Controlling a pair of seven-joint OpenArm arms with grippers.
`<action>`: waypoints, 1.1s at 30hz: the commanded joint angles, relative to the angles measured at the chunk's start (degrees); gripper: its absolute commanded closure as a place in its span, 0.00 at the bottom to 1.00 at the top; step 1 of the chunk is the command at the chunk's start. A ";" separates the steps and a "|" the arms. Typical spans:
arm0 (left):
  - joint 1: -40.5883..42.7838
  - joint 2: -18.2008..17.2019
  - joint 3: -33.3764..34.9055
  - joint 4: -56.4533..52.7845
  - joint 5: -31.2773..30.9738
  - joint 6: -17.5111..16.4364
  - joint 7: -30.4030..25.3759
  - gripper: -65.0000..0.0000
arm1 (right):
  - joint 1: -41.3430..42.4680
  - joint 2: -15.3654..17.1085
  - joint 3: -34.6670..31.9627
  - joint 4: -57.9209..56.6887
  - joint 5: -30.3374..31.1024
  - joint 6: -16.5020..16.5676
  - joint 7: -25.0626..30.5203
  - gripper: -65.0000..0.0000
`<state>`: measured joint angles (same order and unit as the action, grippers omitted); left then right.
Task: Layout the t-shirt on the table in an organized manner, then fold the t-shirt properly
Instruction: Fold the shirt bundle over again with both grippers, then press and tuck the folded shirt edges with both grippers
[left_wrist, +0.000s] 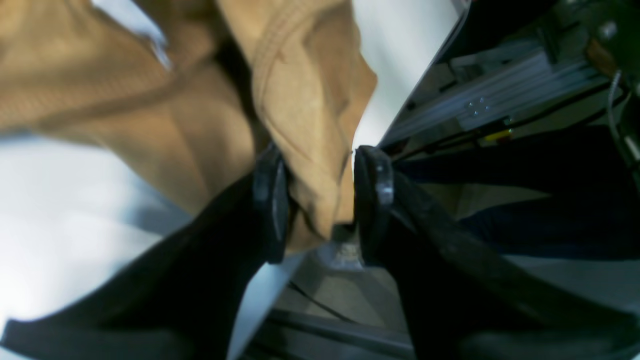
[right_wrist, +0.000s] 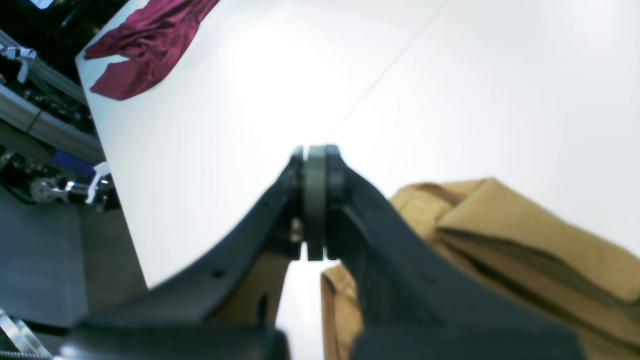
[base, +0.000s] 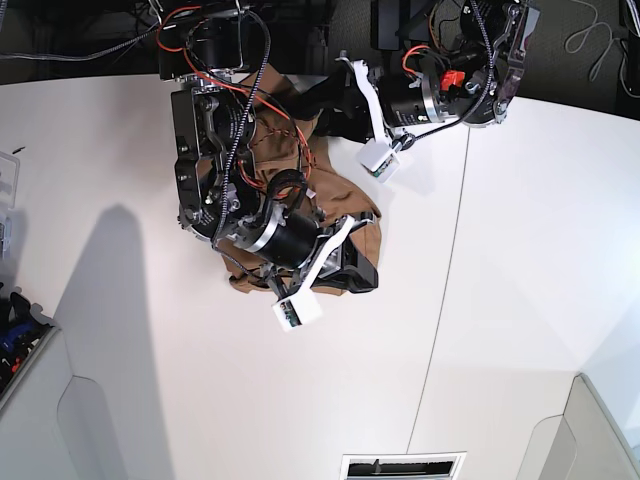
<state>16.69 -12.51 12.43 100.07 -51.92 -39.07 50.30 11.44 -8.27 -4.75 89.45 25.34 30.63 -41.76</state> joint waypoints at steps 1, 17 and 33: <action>0.02 -0.02 0.00 1.03 -1.49 -0.93 -0.98 0.67 | 1.42 -0.33 0.70 2.16 0.72 0.46 1.22 1.00; 3.41 -0.87 -6.19 6.56 -4.02 -0.93 -0.31 0.68 | 1.46 5.29 12.66 3.34 -2.73 0.42 2.14 1.00; 3.28 1.33 11.98 9.05 10.62 -0.93 -8.74 0.73 | 5.88 5.27 12.50 -9.31 -5.03 0.42 4.85 1.00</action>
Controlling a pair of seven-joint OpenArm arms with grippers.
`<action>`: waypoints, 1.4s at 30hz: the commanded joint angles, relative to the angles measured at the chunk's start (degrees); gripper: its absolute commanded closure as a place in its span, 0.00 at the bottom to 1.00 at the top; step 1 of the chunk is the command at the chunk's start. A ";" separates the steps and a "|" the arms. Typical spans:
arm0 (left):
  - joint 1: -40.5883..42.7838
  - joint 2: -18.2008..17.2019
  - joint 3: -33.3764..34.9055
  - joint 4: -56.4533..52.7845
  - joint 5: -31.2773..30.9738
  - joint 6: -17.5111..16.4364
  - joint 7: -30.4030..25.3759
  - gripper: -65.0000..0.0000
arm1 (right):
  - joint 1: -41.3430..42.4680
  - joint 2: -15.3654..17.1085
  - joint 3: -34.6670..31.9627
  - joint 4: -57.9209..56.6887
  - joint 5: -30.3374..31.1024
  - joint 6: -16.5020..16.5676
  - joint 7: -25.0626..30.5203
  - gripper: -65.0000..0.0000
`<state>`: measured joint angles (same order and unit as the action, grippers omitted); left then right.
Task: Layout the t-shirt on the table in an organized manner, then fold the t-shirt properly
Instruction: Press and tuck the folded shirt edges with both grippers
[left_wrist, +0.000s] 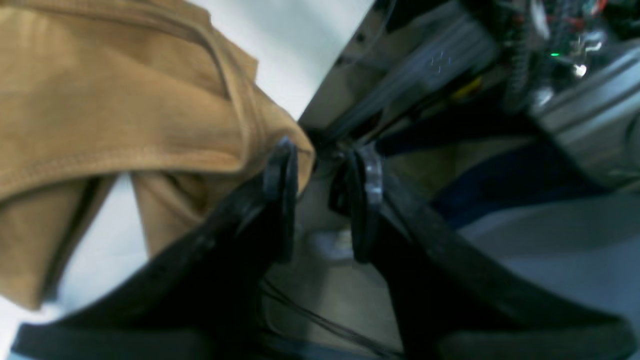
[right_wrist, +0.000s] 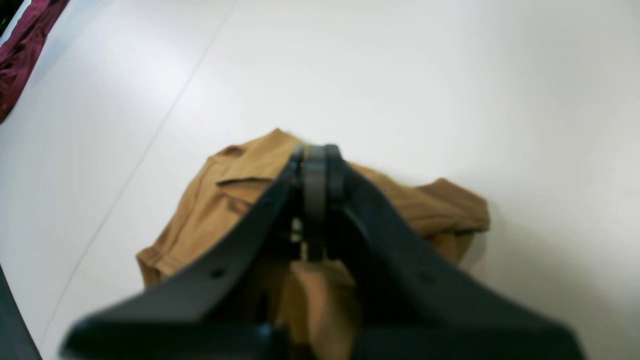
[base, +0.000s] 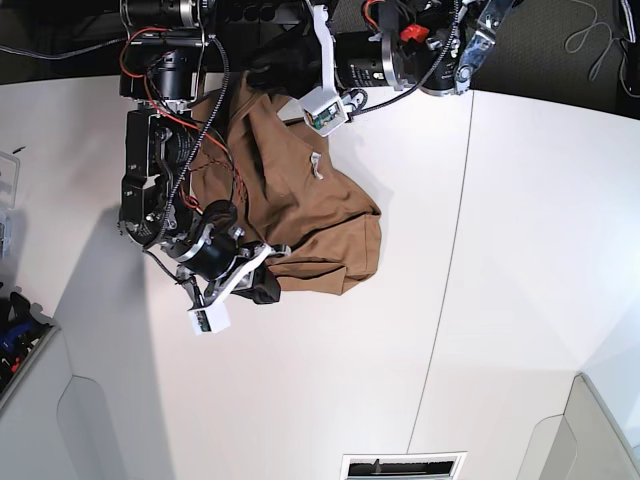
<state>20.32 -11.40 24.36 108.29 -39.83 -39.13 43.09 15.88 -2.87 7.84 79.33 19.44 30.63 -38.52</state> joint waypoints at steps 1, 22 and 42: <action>-0.52 1.01 0.04 0.22 -0.63 -0.87 -1.86 0.73 | 1.44 -0.13 -0.09 0.81 0.87 0.42 1.53 1.00; -12.24 0.66 -5.11 -21.84 1.51 -0.87 -2.16 0.74 | 0.42 0.83 -0.09 -2.43 0.66 1.14 -2.80 1.00; -28.76 -5.60 -10.14 -33.46 1.77 -0.50 -3.45 0.74 | -16.31 3.93 -0.09 12.37 14.29 2.19 -7.58 1.00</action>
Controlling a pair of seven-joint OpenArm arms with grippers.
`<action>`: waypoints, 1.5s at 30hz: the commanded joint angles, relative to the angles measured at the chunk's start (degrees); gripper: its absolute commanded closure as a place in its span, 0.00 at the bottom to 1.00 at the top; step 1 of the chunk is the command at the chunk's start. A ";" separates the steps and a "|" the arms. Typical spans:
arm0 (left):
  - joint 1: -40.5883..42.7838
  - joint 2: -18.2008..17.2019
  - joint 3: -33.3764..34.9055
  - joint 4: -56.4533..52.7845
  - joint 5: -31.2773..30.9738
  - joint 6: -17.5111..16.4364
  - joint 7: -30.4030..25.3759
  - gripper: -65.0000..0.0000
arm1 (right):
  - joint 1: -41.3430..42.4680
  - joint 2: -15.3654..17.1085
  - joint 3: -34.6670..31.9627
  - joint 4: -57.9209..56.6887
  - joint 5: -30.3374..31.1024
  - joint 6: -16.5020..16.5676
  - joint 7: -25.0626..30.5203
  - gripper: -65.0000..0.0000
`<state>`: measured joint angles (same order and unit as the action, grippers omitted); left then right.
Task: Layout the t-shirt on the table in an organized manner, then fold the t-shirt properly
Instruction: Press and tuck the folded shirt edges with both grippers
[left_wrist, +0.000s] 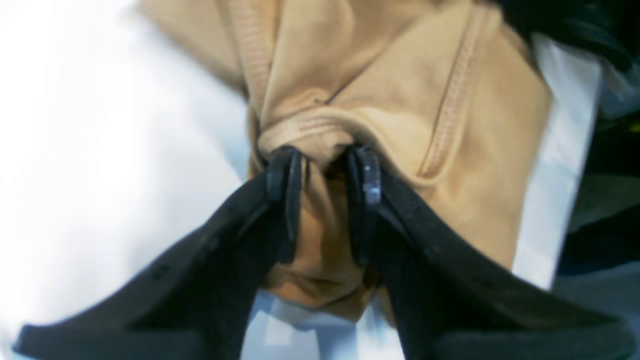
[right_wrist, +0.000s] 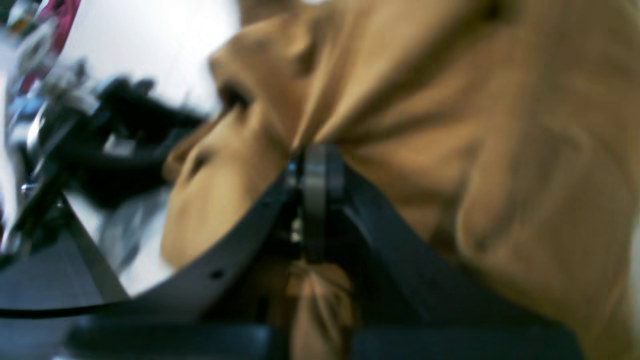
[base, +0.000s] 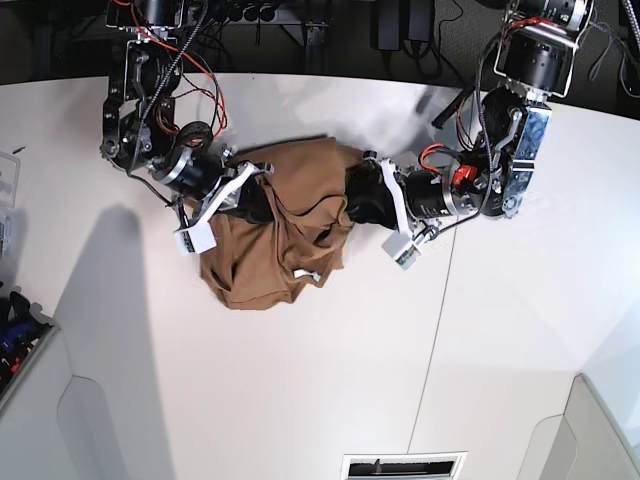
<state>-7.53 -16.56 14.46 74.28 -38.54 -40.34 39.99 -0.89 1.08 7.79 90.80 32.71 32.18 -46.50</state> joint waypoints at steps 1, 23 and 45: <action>-2.12 -0.44 -0.24 -0.61 0.48 0.70 -0.39 0.74 | -0.28 -0.15 -0.04 1.36 1.25 0.63 0.44 1.00; -6.51 -8.17 -0.61 9.25 -18.25 0.34 10.03 0.73 | -1.38 -0.11 4.90 12.81 -2.34 -0.42 1.40 1.00; -2.16 -9.73 -6.36 9.29 -19.26 0.34 11.34 0.43 | 6.23 2.05 16.20 -4.31 -6.38 -0.44 6.86 1.00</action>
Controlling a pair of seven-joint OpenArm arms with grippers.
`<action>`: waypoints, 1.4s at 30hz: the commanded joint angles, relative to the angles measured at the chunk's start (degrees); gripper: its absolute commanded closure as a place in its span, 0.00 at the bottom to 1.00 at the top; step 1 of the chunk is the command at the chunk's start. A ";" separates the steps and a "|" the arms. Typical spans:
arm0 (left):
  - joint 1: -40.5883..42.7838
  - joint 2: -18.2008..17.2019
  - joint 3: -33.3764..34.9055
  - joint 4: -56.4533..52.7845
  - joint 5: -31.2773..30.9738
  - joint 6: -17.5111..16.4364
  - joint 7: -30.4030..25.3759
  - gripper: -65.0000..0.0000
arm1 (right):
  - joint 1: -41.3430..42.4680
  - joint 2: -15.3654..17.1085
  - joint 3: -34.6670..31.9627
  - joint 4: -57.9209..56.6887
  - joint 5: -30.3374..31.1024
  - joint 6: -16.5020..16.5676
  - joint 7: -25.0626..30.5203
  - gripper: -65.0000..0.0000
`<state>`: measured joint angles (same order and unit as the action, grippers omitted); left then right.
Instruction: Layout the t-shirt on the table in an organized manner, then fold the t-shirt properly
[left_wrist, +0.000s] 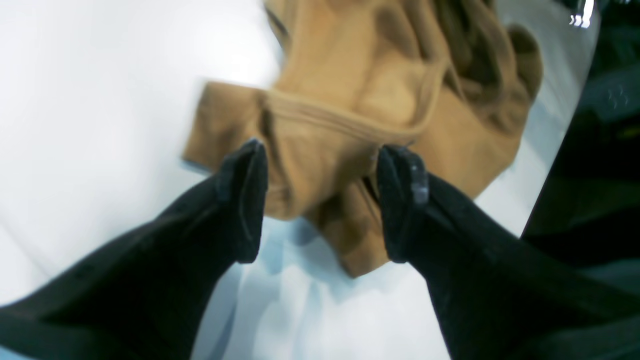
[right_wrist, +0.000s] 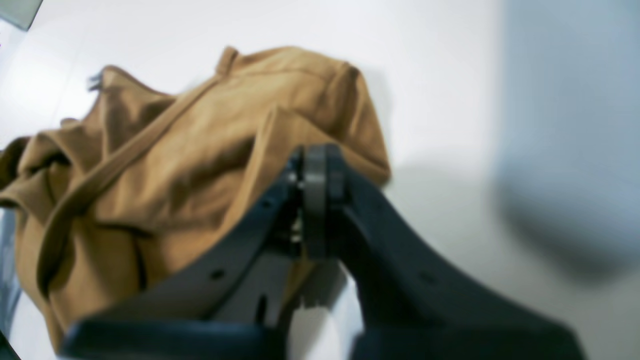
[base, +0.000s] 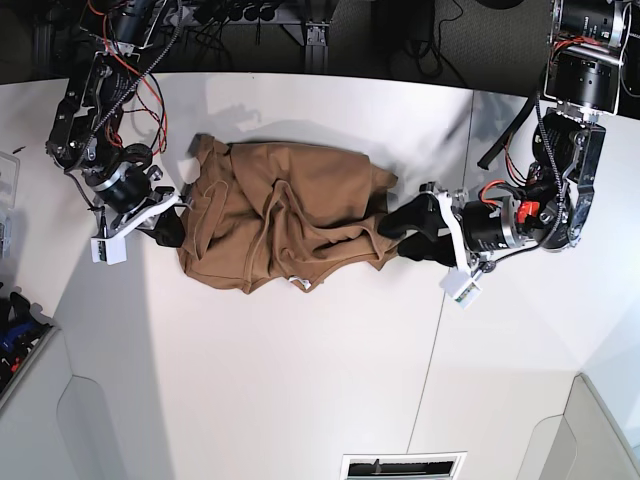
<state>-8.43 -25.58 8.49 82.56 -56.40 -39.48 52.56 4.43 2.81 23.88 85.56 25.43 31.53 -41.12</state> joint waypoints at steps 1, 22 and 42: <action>-1.25 -0.81 -1.53 1.01 -2.29 -0.52 -1.22 0.43 | 1.55 0.33 0.09 -0.04 0.92 0.24 1.49 1.00; 2.03 4.63 -2.40 0.94 -1.77 -0.52 1.22 0.43 | 2.71 -1.09 -13.68 -3.61 2.03 0.39 2.56 1.00; 11.26 -2.03 -15.74 9.20 -14.58 -0.52 7.50 0.43 | -10.01 -0.57 -10.58 16.92 3.52 0.37 -3.34 1.00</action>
<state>3.60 -26.74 -6.79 91.00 -69.47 -39.33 60.73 -6.04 2.04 13.15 101.56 27.79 31.38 -45.41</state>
